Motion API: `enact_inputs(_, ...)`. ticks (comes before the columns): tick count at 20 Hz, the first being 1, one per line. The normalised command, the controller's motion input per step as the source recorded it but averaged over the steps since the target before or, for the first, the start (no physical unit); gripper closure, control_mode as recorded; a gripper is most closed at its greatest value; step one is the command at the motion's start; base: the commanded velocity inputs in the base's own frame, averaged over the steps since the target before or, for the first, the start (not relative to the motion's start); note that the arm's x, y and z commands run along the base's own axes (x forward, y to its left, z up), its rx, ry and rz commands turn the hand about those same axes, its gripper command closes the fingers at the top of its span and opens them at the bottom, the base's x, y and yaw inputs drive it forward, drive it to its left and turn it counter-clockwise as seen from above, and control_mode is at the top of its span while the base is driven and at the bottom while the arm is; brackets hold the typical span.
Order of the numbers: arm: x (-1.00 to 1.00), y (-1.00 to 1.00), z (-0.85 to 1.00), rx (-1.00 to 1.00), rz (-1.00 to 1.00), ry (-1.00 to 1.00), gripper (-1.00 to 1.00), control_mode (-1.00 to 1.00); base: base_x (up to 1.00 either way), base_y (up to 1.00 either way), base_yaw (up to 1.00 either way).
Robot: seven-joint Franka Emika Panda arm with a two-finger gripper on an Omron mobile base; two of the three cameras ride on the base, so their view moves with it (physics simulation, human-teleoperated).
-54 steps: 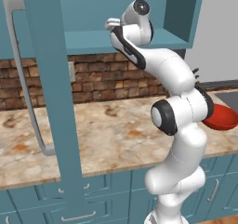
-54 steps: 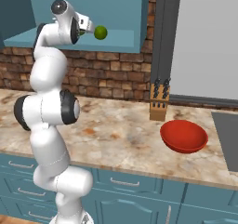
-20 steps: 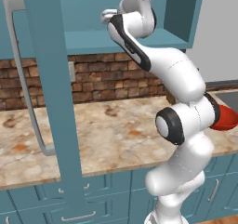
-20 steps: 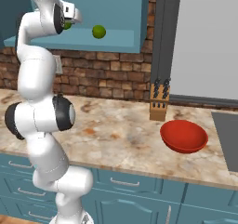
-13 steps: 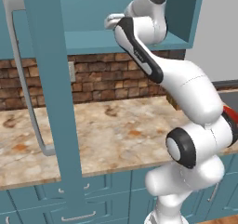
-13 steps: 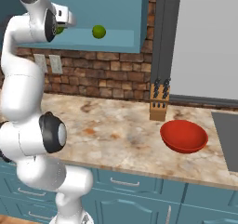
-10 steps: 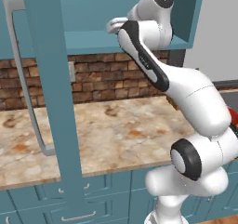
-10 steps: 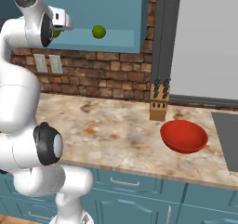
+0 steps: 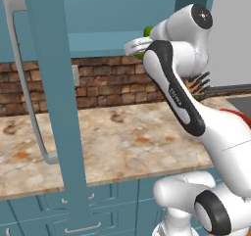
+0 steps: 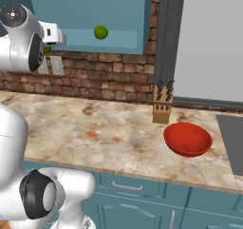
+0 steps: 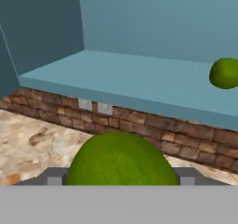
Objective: Pick the limes from the cabinet and place them in one bowl. Pick the mango from the sink and place it in the other bowl.
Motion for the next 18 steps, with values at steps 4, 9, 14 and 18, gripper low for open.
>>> enact_inputs(4, -1.0, -0.16, -0.38, -0.07, 0.1, 0.04, 1.0, -1.0, 0.0, 0.0, 0.0)
enact_inputs(9, -1.0, -0.23, -0.53, -0.1, 0.09, 0.05, 1.0, -1.0, 0.0, 0.0, 0.0)
enact_inputs(14, -0.95, -0.26, -0.63, -0.16, 0.09, 0.12, 1.0, -1.0, 0.0, 0.0, 0.0)
enact_inputs(18, -0.74, -0.31, -0.59, -0.19, 0.08, 0.18, 1.0, -1.0, 0.0, 0.0, 0.0)
